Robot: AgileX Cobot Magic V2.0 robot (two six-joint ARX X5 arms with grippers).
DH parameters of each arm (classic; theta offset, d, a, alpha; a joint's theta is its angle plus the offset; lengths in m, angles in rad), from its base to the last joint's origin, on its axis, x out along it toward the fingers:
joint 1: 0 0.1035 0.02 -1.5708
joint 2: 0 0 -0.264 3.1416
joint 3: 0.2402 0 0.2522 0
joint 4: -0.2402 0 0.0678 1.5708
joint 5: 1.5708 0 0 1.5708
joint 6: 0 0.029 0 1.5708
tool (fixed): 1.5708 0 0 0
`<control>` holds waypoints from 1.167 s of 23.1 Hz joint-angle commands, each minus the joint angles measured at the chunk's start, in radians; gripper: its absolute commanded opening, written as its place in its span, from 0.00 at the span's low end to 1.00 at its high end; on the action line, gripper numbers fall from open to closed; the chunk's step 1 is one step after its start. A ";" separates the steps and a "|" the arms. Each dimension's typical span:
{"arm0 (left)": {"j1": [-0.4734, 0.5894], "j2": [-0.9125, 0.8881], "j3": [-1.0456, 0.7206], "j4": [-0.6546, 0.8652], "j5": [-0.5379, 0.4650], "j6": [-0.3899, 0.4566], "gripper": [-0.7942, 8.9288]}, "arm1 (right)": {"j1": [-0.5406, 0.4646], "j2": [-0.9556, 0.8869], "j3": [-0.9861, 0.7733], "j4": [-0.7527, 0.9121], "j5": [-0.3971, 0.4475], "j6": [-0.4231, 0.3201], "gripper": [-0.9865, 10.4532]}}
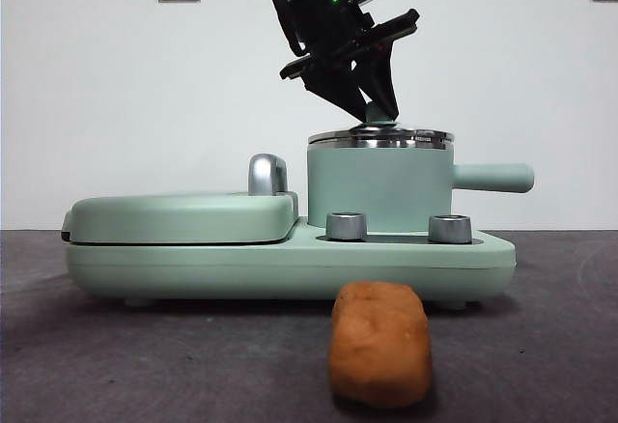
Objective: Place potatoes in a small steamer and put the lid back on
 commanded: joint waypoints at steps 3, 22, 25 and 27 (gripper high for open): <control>0.009 -0.068 0.066 0.013 0.006 -0.016 0.09 | 0.007 0.071 0.023 -0.059 0.011 0.022 0.49; 0.294 -0.290 0.066 -0.158 0.006 0.012 0.09 | 0.706 0.604 0.089 -0.021 0.419 0.324 0.49; 0.330 -0.290 0.065 -0.176 0.006 0.011 0.09 | 0.777 0.695 0.090 0.012 0.433 0.352 0.49; 0.349 -0.290 0.065 -0.175 0.006 0.011 0.09 | 0.811 0.752 0.093 0.033 0.435 0.367 0.49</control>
